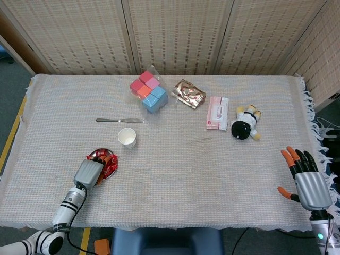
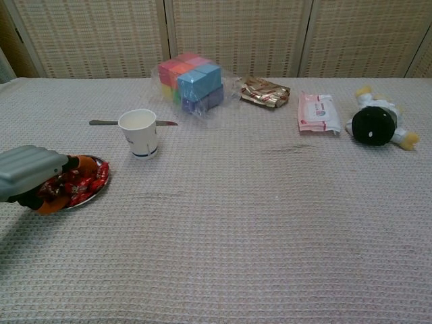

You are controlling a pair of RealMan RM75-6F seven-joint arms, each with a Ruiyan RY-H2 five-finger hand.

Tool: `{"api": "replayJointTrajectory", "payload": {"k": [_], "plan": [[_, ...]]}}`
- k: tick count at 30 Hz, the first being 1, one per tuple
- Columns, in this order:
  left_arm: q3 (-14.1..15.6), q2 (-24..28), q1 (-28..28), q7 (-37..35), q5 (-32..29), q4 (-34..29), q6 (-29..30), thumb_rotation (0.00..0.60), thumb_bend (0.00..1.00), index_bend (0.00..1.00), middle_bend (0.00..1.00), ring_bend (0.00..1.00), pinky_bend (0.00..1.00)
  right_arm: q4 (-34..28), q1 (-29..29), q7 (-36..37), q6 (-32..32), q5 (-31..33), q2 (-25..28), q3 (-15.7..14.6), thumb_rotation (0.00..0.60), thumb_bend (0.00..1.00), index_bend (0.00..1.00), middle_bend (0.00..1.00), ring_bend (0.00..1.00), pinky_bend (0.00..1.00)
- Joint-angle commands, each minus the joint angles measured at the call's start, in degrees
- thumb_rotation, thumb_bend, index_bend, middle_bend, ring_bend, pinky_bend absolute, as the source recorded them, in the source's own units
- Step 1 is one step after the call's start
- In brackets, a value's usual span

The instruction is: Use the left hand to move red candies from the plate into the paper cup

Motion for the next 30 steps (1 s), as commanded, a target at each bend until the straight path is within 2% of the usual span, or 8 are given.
{"api": "replayJointTrajectory", "payload": {"k": [1, 9, 20, 30], "plan": [[0.18, -0.61, -0.02, -1.19, 0.68, 1.01, 0.86, 0.600, 0.41, 0.28, 0.29, 0.31, 0.90, -0.06, -0.05, 0.07, 0.08, -0.06, 0.08, -0.02, 0.600, 0.03, 0.00, 0.00, 0.00, 0.00], [0.54, -1.62, -0.12, -3.69, 2.15, 3.15, 2.25, 0.600, 0.41, 0.46, 0.38, 0.37, 0.93, -0.23, -0.18, 0.24, 0.21, -0.22, 0.32, -0.10, 0.600, 0.03, 0.00, 0.00, 0.00, 0.00], [0.23, -2.87, 0.03, -4.89, 2.93, 5.30, 4.59, 0.600, 0.43, 0.58, 0.55, 0.50, 0.95, -0.60, -0.21, 0.34, -0.08, -0.39, 0.72, -0.34, 0.600, 0.03, 0.00, 0.00, 0.00, 0.00], [0.04, -3.18, 0.22, -6.29, 4.13, 5.97, 6.68, 0.600, 0.54, 0.71, 0.70, 0.59, 0.98, -0.64, -0.17, 0.61, -0.23, -0.55, 0.90, -0.44, 0.600, 0.03, 0.00, 0.00, 0.00, 0.00]]}}
